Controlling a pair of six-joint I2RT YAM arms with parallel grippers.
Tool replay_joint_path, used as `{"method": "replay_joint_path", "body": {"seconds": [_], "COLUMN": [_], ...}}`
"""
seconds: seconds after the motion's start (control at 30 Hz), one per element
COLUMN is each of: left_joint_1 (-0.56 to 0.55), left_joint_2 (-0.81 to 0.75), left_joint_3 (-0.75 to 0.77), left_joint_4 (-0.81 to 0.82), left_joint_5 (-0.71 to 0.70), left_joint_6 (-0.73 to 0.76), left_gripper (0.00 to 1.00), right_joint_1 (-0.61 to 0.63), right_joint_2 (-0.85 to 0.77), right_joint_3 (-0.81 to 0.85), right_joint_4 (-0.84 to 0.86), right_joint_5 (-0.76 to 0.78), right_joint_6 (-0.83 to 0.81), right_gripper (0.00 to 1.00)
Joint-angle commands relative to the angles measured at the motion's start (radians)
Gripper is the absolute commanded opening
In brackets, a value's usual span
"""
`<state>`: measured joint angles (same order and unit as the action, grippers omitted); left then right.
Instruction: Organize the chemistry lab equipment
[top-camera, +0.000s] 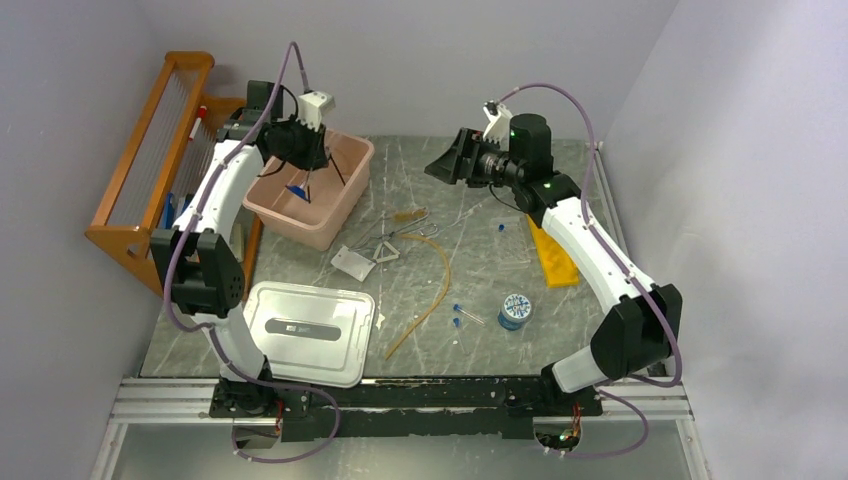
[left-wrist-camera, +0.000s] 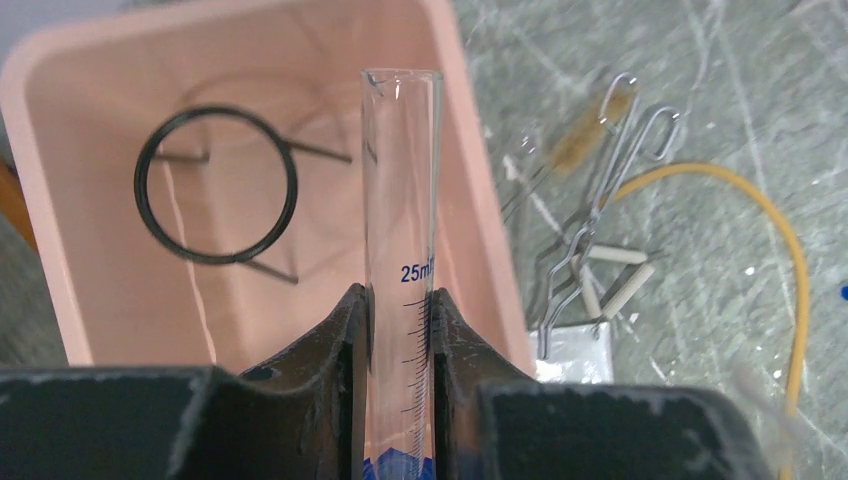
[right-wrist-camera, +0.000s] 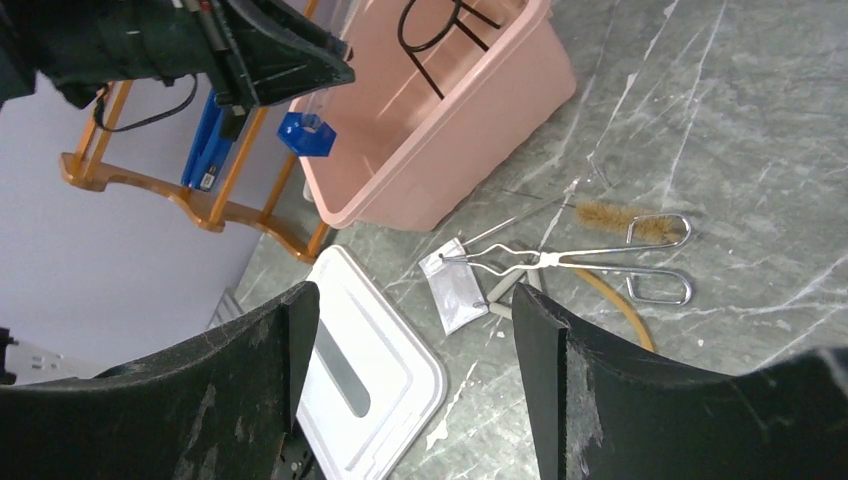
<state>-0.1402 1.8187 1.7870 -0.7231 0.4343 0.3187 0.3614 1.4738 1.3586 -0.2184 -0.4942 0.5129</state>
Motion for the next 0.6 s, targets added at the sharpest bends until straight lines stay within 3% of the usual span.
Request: {"method": "replay_joint_path", "body": {"seconds": [0.0, 0.3, 0.57], "left_joint_1": [0.025, 0.016, -0.057], "left_joint_2": [0.027, 0.125, 0.123], "left_joint_3": [0.005, -0.071, -0.186], "left_joint_4": [-0.058, 0.012, 0.148], "left_joint_5": [-0.032, -0.04, -0.165], "left_joint_6": [0.035, -0.016, -0.084], "left_gripper": [0.05, 0.05, 0.05], "right_joint_1": [0.003, 0.002, 0.003], "right_joint_2": [0.009, 0.025, 0.061], "right_joint_3": [-0.003, -0.014, 0.005], "right_joint_4": [0.005, 0.021, 0.032], "right_joint_5": [-0.048, -0.075, -0.087], "right_joint_6": [-0.026, -0.011, 0.008], "right_gripper": [0.74, 0.74, 0.73]}}
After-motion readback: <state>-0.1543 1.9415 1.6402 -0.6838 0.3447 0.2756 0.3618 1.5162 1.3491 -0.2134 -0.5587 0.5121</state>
